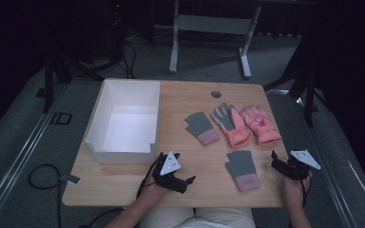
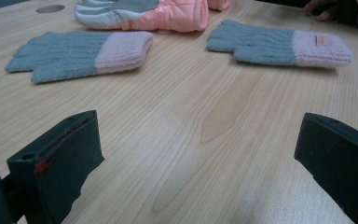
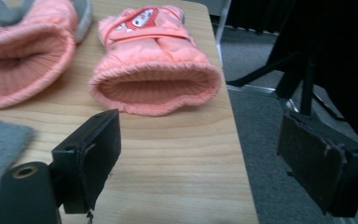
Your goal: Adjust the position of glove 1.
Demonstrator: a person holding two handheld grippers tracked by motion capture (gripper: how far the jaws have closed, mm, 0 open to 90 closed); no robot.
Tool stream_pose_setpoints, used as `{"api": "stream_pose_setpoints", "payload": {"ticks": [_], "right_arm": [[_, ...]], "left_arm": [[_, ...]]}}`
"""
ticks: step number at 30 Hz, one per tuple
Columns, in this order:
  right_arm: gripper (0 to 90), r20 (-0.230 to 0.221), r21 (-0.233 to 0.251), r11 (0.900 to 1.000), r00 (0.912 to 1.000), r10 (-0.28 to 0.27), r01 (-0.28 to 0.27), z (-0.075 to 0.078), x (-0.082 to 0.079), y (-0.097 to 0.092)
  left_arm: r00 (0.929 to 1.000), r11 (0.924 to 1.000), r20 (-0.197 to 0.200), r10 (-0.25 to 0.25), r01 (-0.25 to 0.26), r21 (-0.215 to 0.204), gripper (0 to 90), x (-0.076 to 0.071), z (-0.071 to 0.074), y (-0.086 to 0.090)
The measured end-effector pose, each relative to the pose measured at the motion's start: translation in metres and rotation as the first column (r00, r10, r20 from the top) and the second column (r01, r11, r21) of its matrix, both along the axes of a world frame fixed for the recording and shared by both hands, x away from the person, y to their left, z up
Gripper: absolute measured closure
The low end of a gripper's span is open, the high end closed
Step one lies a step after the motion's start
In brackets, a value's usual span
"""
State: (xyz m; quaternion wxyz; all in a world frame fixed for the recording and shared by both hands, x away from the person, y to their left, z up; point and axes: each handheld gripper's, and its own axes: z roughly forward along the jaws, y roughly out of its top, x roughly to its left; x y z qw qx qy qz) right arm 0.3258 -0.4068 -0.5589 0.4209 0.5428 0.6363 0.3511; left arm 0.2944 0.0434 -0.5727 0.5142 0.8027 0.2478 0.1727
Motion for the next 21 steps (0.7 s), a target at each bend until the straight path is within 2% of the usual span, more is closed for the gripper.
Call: {"api": "stream_pose_setpoints", "payload": {"ticks": [5, 11, 16, 21], "right_arm": [[13.8, -0.006, 0.0, 0.9997, 0.9997, -0.024, 0.024, -0.0001, 0.0009, -0.0008], [14.0, -0.016, 0.025, 0.9994, 0.9996, -0.023, 0.023, 0.0002, 0.0022, -0.0037], [15.0, -0.021, 0.018, 0.9995, 0.9995, -0.024, 0.024, 0.0001, 0.0026, -0.0028], [15.1, -0.058, 0.036, 0.9991, 0.9981, -0.02, 0.022, 0.0003, 0.0059, -0.0046]], "left_arm": [[0.9999, 0.9999, 0.014, 0.004, -0.005, 0.012, 0.3, -0.0018, 0.0, -0.0013], [0.9999, 0.9999, 0.01, 0.01, -0.01, -0.001, 0.3, -0.001, 0.0, -0.0006], [0.9997, 0.9999, 0.023, 0.009, -0.009, 0.009, 0.3, -0.0023, 0.0, -0.0016], [0.9994, 0.9998, 0.035, -0.005, 0.005, 0.018, 0.3, -0.0051, 0.0, -0.0017]]}}
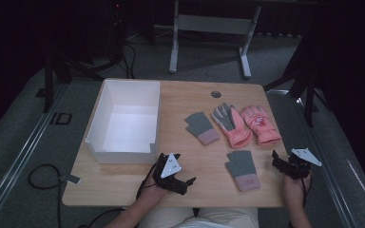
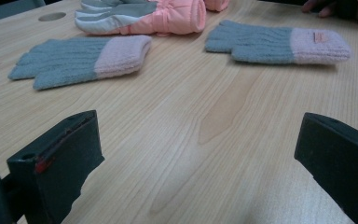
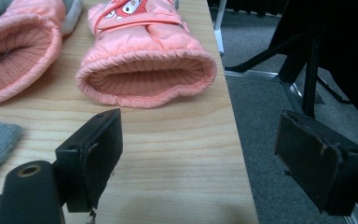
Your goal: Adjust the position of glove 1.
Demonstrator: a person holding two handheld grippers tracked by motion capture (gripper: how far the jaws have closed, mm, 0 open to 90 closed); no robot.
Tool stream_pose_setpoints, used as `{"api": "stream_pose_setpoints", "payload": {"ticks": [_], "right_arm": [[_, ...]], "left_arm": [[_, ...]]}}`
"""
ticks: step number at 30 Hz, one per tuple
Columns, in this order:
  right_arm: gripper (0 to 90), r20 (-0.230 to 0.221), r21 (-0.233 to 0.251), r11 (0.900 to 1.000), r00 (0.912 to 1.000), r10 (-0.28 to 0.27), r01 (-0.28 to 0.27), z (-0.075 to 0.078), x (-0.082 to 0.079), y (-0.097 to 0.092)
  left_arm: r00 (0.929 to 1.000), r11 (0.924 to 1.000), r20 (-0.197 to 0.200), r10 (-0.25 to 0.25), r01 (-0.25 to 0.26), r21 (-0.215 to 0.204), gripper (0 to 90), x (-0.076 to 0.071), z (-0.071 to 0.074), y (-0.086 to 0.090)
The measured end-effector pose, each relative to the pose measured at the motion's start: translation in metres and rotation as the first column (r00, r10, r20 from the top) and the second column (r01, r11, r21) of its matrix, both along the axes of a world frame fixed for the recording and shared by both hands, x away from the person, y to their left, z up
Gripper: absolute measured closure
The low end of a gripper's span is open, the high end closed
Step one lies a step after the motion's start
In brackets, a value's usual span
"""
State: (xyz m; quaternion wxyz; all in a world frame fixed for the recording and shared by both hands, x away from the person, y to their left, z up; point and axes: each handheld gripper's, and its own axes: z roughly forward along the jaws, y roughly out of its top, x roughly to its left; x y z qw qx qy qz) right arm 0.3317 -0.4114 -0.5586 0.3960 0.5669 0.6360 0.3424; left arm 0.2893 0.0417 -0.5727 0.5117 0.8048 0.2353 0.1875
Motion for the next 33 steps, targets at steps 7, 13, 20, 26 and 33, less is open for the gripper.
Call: {"api": "stream_pose_setpoints", "payload": {"ticks": [7, 13, 20, 26, 33], "right_arm": [[15.0, -0.021, -0.009, 0.9997, 0.9996, -0.021, 0.021, 0.0, 0.002, 0.001], [14.3, -0.1, 0.056, 0.9981, 0.9948, -0.019, 0.024, 0.009, 0.008, 0.003], [14.1, -0.111, 0.124, 0.9922, 0.9935, 0.025, -0.011, 0.023, 0.011, 0.012], [13.3, -0.098, 0.147, 0.9881, 0.9934, 0.059, -0.044, 0.04, 0.016, 0.02], [12.7, -0.082, 0.095, 0.9916, 0.9921, 0.096, -0.088, 0.071, 0.025, 0.038]], "left_arm": [[1.0, 0.9999, 0.006, -0.006, 0.005, 0.012, 0.3, -0.001, 0.0, -0.001], [1.0, 0.9999, 0.007, -0.003, 0.003, 0.011, 0.3, -0.001, 0.0, -0.001], [1.0, 1.0, -0.006, 0.0, 0.0, 0.003, 0.3, 0.0, 0.0, 0.0], [1.0, 1.0, 0.002, 0.002, -0.002, 0.009, 0.3, -0.001, 0.0, -0.001], [1.0, 1.0, 0.005, -0.001, 0.001, 0.008, 0.3, -0.001, 0.0, -0.001]]}}
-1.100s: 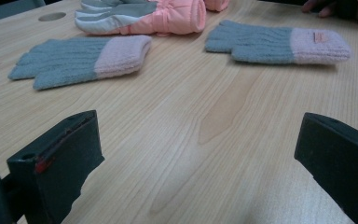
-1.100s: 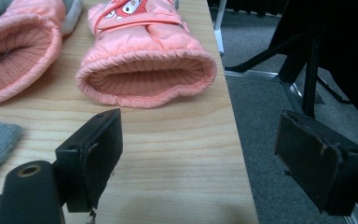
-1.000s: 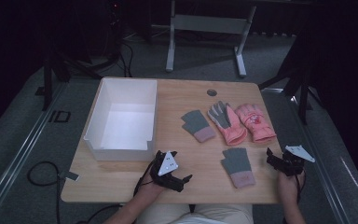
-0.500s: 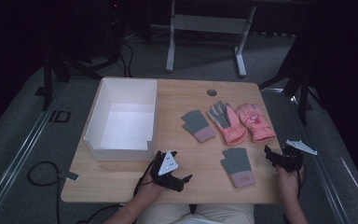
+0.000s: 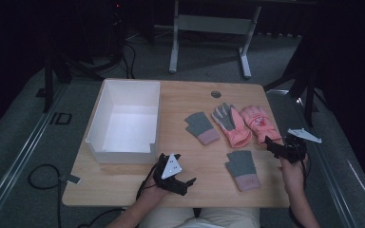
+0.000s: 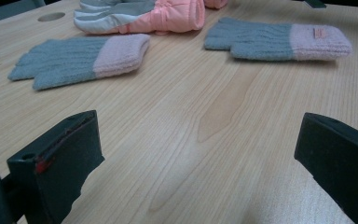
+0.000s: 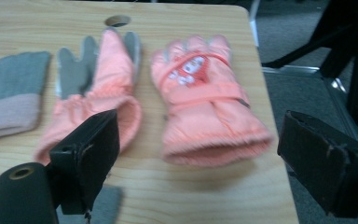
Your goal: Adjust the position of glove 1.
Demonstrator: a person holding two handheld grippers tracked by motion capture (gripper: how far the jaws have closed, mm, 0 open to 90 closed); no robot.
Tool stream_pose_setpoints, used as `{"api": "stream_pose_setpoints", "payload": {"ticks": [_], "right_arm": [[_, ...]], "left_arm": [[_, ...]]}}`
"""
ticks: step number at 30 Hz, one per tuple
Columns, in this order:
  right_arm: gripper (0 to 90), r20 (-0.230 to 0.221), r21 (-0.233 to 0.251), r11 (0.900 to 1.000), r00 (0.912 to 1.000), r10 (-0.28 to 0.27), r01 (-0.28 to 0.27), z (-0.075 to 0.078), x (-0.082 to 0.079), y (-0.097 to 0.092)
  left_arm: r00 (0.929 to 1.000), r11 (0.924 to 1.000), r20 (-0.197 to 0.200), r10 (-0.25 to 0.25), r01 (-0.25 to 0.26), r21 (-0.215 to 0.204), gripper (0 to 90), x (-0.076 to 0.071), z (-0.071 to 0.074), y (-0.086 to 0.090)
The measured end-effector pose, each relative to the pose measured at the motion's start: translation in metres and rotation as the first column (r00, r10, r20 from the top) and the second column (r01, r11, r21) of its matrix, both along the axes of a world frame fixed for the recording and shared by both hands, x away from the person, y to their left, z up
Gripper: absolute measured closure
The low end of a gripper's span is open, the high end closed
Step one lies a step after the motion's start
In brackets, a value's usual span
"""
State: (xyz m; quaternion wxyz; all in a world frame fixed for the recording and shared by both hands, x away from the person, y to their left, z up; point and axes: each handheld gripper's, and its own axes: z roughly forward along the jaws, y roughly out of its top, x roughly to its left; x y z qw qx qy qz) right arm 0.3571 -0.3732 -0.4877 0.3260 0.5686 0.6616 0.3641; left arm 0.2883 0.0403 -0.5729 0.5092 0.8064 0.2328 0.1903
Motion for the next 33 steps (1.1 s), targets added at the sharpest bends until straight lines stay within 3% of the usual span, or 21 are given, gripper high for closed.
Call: {"api": "stream_pose_setpoints", "payload": {"ticks": [3, 4, 5, 6, 8, 14, 17, 25, 26, 29, 30, 31, 33], "right_arm": [[13.6, -0.004, -0.015, 0.9996, 0.9997, 0.024, -0.024, 0.007, 0.003, 0.006], [15.0, -0.041, -0.005, 0.9981, 0.9973, 0.06, -0.061, 0.012, 0.007, 0.011], [15.0, -0.041, -0.005, 0.9981, 0.9973, 0.06, -0.061, 0.012, 0.007, 0.011], [15.0, -0.072, 0.042, 0.9941, 0.9921, 0.103, -0.1, 0.017, 0.012, 0.014], [15.0, -0.083, 0.048, 0.9923, 0.9895, 0.118, -0.114, 0.021, 0.016, 0.018], [12.9, -0.055, 0.057, 0.9934, 0.9931, 0.103, -0.1, 0.03, 0.022, 0.032], [12.0, -0.059, 0.067, 0.9875, 0.9875, 0.147, -0.143, 0.035, 0.026, 0.041], [15.4, -0.049, 0.059, 0.9668, 0.9666, 0.252, -0.249, 0.042, 0.036, 0.067], [21.6, -0.051, 0.037, 0.9566, 0.9555, 0.291, -0.289, 0.042, 0.038, 0.075], [25.0, -0.059, 0.03, 0.9525, 0.9507, 0.304, -0.303, 0.041, 0.039, 0.079], [25.9, -0.07, 0.035, 0.9463, 0.9438, 0.323, -0.321, 0.041, 0.041, 0.083], [30.9, -0.078, 0.039, 0.9311, 0.9279, 0.365, -0.363, 0.039, 0.046, 0.096], [32.8, -0.077, 0.032, 0.9294, 0.9261, 0.369, -0.368, 0.039, 0.047, 0.099]], "left_arm": [[1.0, 1.0, -0.001, 0.0, 0.0, -0.001, 0.3, 0.0, 0.0, 0.0], [1.0, 1.0, -0.004, 0.001, -0.002, -0.003, 0.3, 0.0, 0.0, 0.0], [1.0, 1.0, -0.004, 0.001, -0.002, -0.003, 0.3, 0.0, 0.0, 0.0], [1.0, 1.0, -0.005, 0.002, -0.002, -0.004, 0.3, 0.0, 0.0, 0.0], [1.0, 1.0, 0.0, -0.001, 0.001, 0.0, 0.3, 0.0, 0.0, 0.0], [1.0, 1.0, -0.002, 0.001, -0.001, -0.003, 0.3, 0.0, 0.0, 0.0], [1.0, 1.0, -0.002, 0.001, -0.001, -0.001, 0.3, 0.0, 0.0, 0.0], [1.0, 1.0, -0.004, 0.002, -0.002, -0.004, 0.3, 0.0, 0.0, 0.001], [1.0, 1.0, -0.003, -0.001, 0.001, -0.004, 0.3, 0.0, 0.0, 0.0], [1.0, 1.0, -0.004, 0.0, 0.0, -0.003, 0.3, 0.0, 0.0, 0.0], [1.0, 1.0, -0.007, 0.001, -0.001, -0.005, 0.3, 0.001, 0.0, 0.001], [1.0, 1.0, -0.008, -0.001, 0.001, -0.008, 0.3, 0.001, 0.0, 0.001], [1.0, 1.0, -0.009, -0.001, 0.001, -0.007, 0.3, 0.001, 0.0, 0.001]]}}
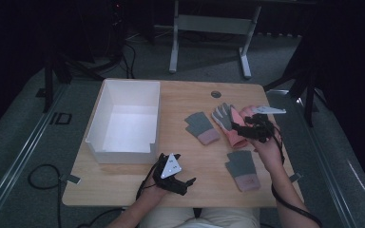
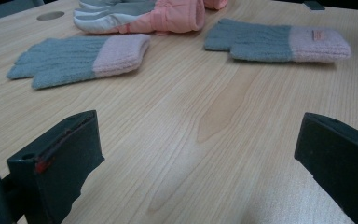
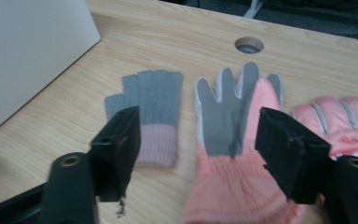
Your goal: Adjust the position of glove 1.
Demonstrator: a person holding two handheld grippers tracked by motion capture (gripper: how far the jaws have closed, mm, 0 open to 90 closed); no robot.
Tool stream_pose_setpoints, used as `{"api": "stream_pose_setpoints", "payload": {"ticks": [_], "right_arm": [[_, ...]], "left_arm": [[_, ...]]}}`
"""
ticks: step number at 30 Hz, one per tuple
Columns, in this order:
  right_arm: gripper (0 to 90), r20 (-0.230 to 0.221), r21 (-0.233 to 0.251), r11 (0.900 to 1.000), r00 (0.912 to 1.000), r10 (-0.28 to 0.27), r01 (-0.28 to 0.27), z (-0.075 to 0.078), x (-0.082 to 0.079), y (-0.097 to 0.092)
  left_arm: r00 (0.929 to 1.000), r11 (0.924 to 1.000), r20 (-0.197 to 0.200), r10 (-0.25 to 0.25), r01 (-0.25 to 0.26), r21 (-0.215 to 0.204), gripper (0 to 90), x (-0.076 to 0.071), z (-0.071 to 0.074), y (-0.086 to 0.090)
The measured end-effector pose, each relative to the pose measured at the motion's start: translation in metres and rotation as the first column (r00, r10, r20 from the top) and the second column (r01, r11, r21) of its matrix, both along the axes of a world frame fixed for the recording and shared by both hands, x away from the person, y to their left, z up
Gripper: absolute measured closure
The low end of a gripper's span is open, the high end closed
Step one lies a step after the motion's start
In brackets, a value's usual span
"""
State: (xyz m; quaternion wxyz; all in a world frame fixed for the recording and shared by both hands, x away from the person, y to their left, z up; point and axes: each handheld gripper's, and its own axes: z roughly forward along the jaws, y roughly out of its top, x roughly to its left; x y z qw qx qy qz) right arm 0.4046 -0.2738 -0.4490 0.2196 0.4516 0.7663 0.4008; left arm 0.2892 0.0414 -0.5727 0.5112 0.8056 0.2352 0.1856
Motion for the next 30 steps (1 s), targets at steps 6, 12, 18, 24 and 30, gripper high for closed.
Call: {"api": "stream_pose_setpoints", "payload": {"ticks": [6, 12, 18, 24, 30], "right_arm": [[39.9, -0.031, -0.015, 0.9981, 0.9977, 0.06, -0.061, -0.012, 0.015, 0.02], [46.3, -0.047, -0.02, 0.9939, 0.9931, 0.108, -0.109, -0.024, 0.028, 0.038], [55.9, -0.106, -0.063, 0.9832, 0.9807, 0.164, -0.171, -0.039, 0.045, 0.06], [58.5, -0.138, -0.102, 0.974, 0.9725, 0.188, -0.203, -0.053, 0.061, 0.077], [63.8, -0.173, -0.134, 0.9635, 0.9627, 0.208, -0.232, -0.071, 0.075, 0.089]], "left_arm": [[1.0, 1.0, 0.003, 0.0, 0.0, -0.001, 0.3, 0.0, 0.0, 0.0], [1.0, 1.0, 0.003, 0.0, 0.0, -0.003, 0.3, 0.0, 0.0, 0.0], [1.0, 1.0, 0.002, 0.0, 0.001, -0.005, 0.3, 0.0, 0.0, 0.0], [0.9998, 0.9998, -0.018, -0.006, 0.005, -0.02, 0.3, 0.002, 0.0, 0.002], [0.9998, 0.9997, -0.007, -0.019, 0.019, -0.015, 0.3, 0.0, 0.0, 0.001]]}}
